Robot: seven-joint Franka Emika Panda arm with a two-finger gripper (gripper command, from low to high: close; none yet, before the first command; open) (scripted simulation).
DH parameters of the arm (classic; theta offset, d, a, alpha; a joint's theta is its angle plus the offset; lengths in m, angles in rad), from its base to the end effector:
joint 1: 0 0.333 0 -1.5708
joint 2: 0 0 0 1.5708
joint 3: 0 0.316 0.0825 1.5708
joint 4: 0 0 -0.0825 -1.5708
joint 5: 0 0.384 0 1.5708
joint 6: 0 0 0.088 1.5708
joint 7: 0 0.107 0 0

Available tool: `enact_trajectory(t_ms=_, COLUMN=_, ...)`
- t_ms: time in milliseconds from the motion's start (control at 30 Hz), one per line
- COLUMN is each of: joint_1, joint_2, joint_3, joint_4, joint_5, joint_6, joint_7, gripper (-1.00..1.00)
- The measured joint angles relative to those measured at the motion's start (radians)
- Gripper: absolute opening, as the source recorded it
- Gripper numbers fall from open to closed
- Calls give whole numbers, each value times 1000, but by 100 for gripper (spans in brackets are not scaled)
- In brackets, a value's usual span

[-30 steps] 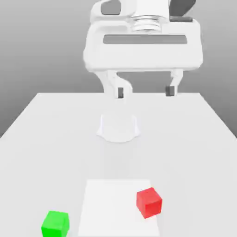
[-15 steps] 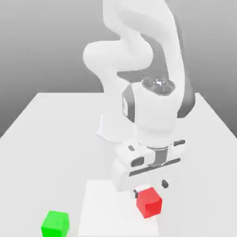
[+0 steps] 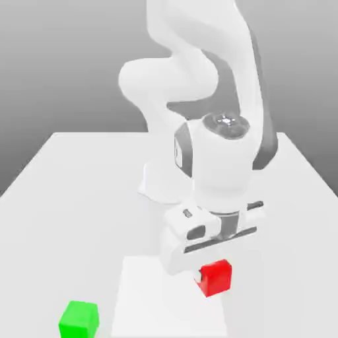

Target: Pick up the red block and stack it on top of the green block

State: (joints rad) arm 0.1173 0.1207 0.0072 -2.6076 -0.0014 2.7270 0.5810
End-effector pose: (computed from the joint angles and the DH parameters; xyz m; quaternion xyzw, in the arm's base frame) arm 0.4342 0.0545 0.2111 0.9742 -0.2257 -0.0007 0.0001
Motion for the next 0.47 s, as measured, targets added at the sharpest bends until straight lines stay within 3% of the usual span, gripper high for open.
enact_trajectory(t_ms=200, joint_1=-158, joint_2=39, joint_3=-152, joint_4=157, joint_5=50, joint_6=-120, joint_7=20, gripper=-100)
enact_trajectory(t_ms=333, joint_1=-234, joint_2=177, joint_3=-180, joint_4=230, joint_5=116, joint_6=-59, joint_7=-3, gripper=-100)
enact_trajectory(t_ms=367, joint_1=-243, joint_2=207, joint_3=-174, joint_4=235, joint_5=127, joint_6=-34, joint_7=-10, gripper=100)
enact_trajectory(t_ms=467, joint_1=-243, joint_2=207, joint_3=-174, joint_4=235, joint_5=127, joint_6=-34, joint_7=-10, gripper=100)
